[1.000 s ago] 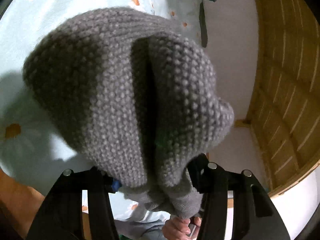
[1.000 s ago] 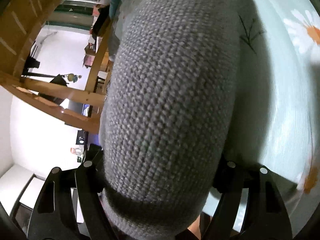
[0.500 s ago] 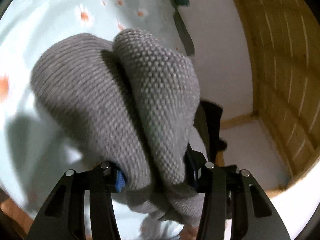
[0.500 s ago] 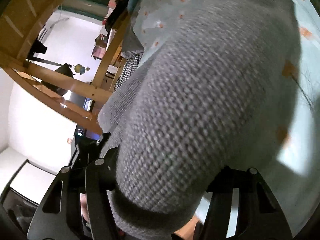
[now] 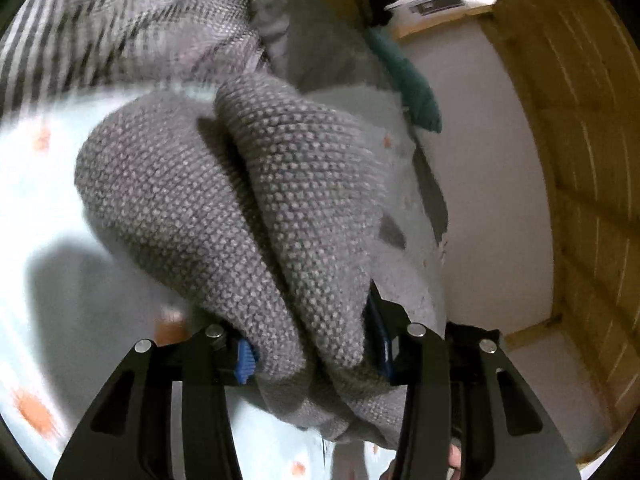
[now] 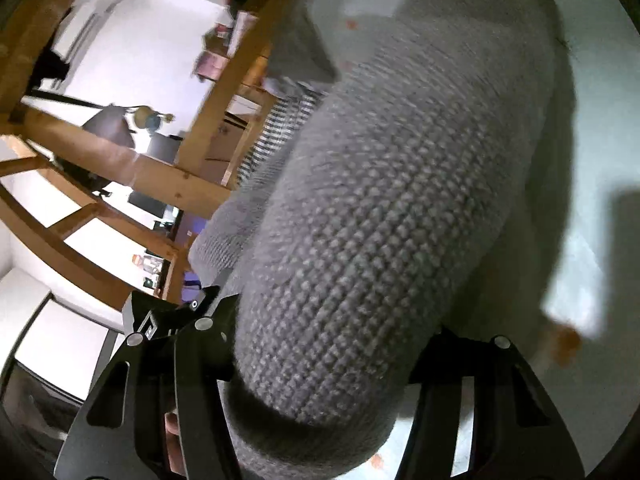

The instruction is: Fold large clothes

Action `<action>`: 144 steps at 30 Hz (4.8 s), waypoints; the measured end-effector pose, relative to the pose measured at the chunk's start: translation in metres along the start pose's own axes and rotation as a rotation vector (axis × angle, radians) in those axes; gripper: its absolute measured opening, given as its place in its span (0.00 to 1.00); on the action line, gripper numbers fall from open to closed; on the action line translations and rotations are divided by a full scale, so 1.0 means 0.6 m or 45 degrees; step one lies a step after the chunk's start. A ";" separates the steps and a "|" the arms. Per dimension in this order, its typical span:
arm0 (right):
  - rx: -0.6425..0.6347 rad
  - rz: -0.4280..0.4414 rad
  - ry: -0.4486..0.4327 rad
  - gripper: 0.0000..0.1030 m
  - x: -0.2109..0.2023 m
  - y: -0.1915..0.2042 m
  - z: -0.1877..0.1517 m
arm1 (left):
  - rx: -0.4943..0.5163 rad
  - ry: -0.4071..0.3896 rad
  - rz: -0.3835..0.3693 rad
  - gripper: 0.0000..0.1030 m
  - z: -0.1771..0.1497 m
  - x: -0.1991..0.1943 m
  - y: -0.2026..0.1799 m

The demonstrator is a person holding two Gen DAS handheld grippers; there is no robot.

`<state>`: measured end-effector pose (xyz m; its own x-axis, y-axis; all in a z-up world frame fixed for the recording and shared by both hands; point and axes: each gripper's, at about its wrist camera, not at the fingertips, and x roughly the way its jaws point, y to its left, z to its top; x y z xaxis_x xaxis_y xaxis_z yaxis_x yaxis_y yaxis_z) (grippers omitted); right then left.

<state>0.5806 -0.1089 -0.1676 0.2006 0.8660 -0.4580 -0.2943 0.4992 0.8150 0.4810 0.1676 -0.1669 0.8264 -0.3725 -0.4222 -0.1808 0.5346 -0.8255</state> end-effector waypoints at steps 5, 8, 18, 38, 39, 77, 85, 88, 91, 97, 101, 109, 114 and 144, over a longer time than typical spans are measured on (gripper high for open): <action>-0.222 0.086 -0.166 0.51 -0.006 0.122 0.039 | 0.139 -0.150 -0.125 0.42 0.052 -0.091 -0.039; -0.342 0.117 -0.206 0.51 0.002 0.194 0.089 | 0.196 -0.245 -0.176 0.42 0.109 -0.134 -0.077; -0.651 0.116 -0.262 0.51 0.094 0.280 0.101 | 0.221 -0.384 -0.105 0.43 0.203 -0.153 -0.060; -0.704 -0.420 -0.248 0.97 0.035 0.161 -0.031 | 0.628 -0.222 0.296 0.94 0.092 -0.156 -0.189; -0.718 -0.406 -0.255 0.97 0.037 0.170 -0.030 | 0.669 -0.262 0.269 0.94 0.093 -0.157 -0.214; -0.457 -0.867 -0.148 0.97 -0.079 0.210 -0.215 | 0.878 0.055 0.770 0.95 -0.080 -0.160 -0.196; -0.468 -0.999 -0.130 0.97 -0.155 0.231 -0.321 | 0.978 0.263 0.654 0.95 -0.214 -0.210 -0.224; -0.474 -0.997 -0.125 0.97 -0.184 0.236 -0.350 | 0.995 0.272 0.656 0.95 -0.243 -0.235 -0.231; -0.484 -1.017 -0.143 0.97 -0.211 0.235 -0.377 | 1.020 0.267 0.684 0.95 -0.267 -0.259 -0.234; -0.503 -1.031 -0.178 0.97 -0.238 0.239 -0.409 | 1.080 0.261 0.706 0.95 -0.300 -0.289 -0.246; -0.520 -1.031 -0.201 0.97 -0.245 0.250 -0.419 | 1.103 0.241 0.738 0.95 -0.315 -0.305 -0.257; -0.521 -0.970 -0.231 0.97 -0.269 0.269 -0.426 | 1.082 0.208 0.724 0.95 -0.329 -0.337 -0.263; -0.541 -0.966 -0.266 0.97 -0.284 0.282 -0.431 | 1.085 0.183 0.739 0.95 -0.324 -0.341 -0.264; -0.574 -0.937 -0.309 0.97 -0.308 0.291 -0.431 | 1.129 0.162 0.791 0.95 -0.319 -0.343 -0.264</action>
<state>0.2505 -0.1741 -0.0326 0.6603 0.3176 -0.6805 -0.3420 0.9339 0.1040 0.2377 0.0144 -0.0212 0.6534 0.1032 -0.7500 -0.0566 0.9946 0.0875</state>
